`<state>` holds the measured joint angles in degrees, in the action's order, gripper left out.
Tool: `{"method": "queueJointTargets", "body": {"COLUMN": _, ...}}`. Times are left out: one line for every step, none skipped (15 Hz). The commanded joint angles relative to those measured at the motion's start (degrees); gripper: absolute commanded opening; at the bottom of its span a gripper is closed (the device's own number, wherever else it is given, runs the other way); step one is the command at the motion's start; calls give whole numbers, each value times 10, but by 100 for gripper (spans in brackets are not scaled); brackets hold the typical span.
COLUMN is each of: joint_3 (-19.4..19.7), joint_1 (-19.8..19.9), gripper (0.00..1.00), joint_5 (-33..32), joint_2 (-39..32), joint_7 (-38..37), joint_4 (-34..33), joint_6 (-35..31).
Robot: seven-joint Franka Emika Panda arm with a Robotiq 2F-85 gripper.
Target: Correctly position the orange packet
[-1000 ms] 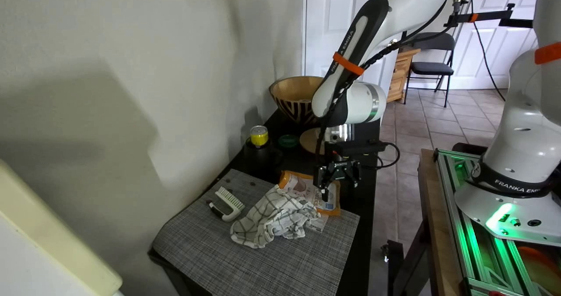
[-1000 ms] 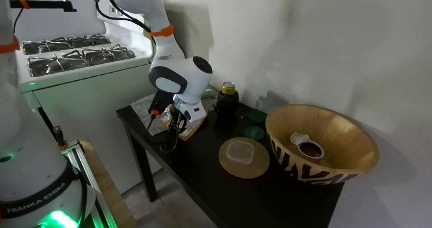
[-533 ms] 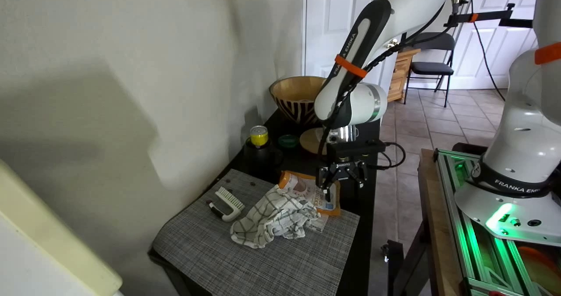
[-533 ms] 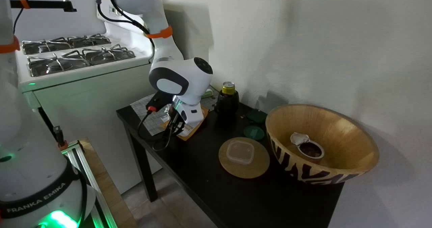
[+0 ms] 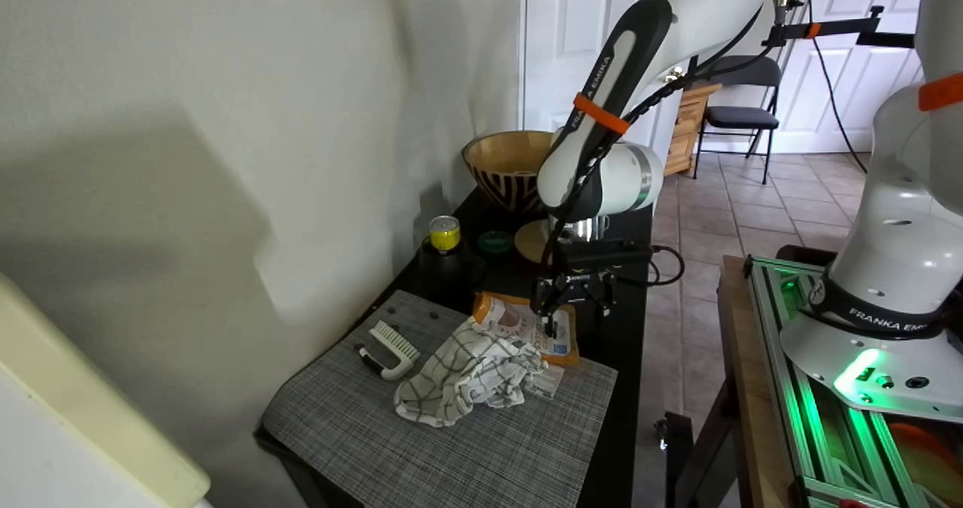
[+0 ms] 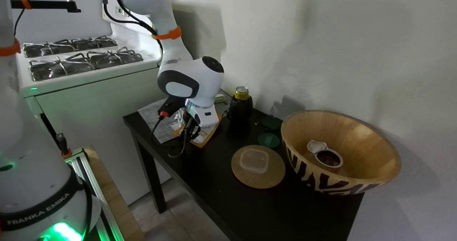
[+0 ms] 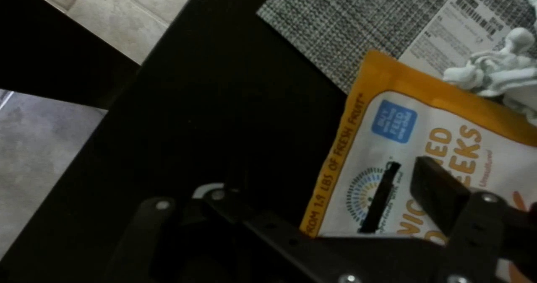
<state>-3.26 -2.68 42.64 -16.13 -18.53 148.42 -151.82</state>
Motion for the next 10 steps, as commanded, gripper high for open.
{"method": "queueJointTargets", "body": {"joint_3": -12, "joint_1": -8, "gripper": 100, "joint_5": 17, "joint_2": -6, "joint_7": 8, "joint_4": 5, "joint_6": -50}}
{"method": "queueJointTargets", "body": {"joint_3": -14, "joint_1": -9, "gripper": 96, "joint_5": 20, "joint_2": -7, "joint_7": 11, "joint_4": 4, "joint_6": -57}}
{"method": "queueJointTargets", "body": {"joint_3": -17, "joint_1": -8, "gripper": 74, "joint_5": 24, "joint_2": -10, "joint_7": 16, "joint_4": 3, "joint_6": -63}}
{"method": "queueJointTargets", "body": {"joint_3": -20, "joint_1": -9, "gripper": 72, "joint_5": 25, "joint_2": -11, "joint_7": 17, "joint_4": 3, "joint_6": -72}}
{"method": "queueJointTargets", "body": {"joint_3": -23, "joint_1": -9, "gripper": 70, "joint_5": 25, "joint_2": -13, "joint_7": 17, "joint_4": 3, "joint_6": -79}}
{"method": "queueJointTargets", "body": {"joint_3": -25, "joint_1": -10, "gripper": 63, "joint_5": 25, "joint_2": -15, "joint_7": 17, "joint_4": 2, "joint_6": -85}}
{"method": "queueJointTargets", "body": {"joint_3": -27, "joint_1": -10, "gripper": 55, "joint_5": 24, "joint_2": -15, "joint_7": 16, "joint_4": 2, "joint_6": -88}}
{"method": "queueJointTargets", "body": {"joint_3": -30, "joint_1": -9, "gripper": 46, "joint_5": 26, "joint_2": -16, "joint_7": 18, "joint_4": 3, "joint_6": -93}}
{"method": "queueJointTargets", "body": {"joint_3": -30, "joint_1": -10, "gripper": 39, "joint_5": 24, "joint_2": -16, "joint_7": 17, "joint_4": 4, "joint_6": -95}}
{"method": "queueJointTargets", "body": {"joint_3": -31, "joint_1": -10, "gripper": 31, "joint_5": 22, "joint_2": -15, "joint_7": 17, "joint_4": 4, "joint_6": -97}}
